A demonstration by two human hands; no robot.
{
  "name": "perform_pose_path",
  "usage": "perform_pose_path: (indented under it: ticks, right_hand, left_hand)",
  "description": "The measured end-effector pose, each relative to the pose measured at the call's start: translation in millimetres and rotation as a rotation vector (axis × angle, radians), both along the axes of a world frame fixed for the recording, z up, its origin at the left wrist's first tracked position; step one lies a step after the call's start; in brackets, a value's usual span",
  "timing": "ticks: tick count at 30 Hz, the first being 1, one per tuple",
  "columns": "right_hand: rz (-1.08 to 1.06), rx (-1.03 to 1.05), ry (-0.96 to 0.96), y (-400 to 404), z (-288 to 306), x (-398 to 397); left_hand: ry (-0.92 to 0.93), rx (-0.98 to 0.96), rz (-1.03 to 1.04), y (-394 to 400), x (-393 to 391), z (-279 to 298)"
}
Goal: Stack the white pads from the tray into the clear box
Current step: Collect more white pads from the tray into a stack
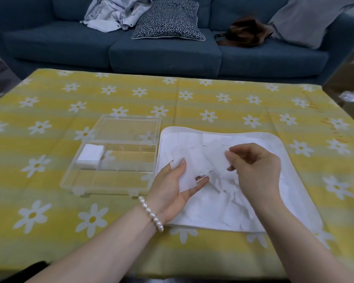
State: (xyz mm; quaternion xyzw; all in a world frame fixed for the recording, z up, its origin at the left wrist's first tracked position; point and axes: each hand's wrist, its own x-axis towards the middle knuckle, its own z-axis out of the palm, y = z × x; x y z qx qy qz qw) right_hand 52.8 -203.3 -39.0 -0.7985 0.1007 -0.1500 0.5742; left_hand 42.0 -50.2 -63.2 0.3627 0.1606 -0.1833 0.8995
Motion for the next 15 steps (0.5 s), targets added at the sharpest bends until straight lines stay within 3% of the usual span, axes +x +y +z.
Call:
perform_pose_path:
  ticks: [2, 5, 15]
  right_hand:
    - [-0.061, 0.144, -0.063, -0.3, 6.5, -0.8]
    - [-0.021, 0.327, -0.007, 10.7, 8.9, -8.3]
    - [0.071, 0.333, 0.121, 48.2, -7.6, -31.0]
  left_hand:
    - [0.003, -0.002, 0.006, 1.3, 1.1, -0.2]
    - [-0.006, 0.014, -0.004, 0.7, 1.4, -1.3]
    - [-0.048, -0.004, -0.080, -6.4, -4.2, -1.8]
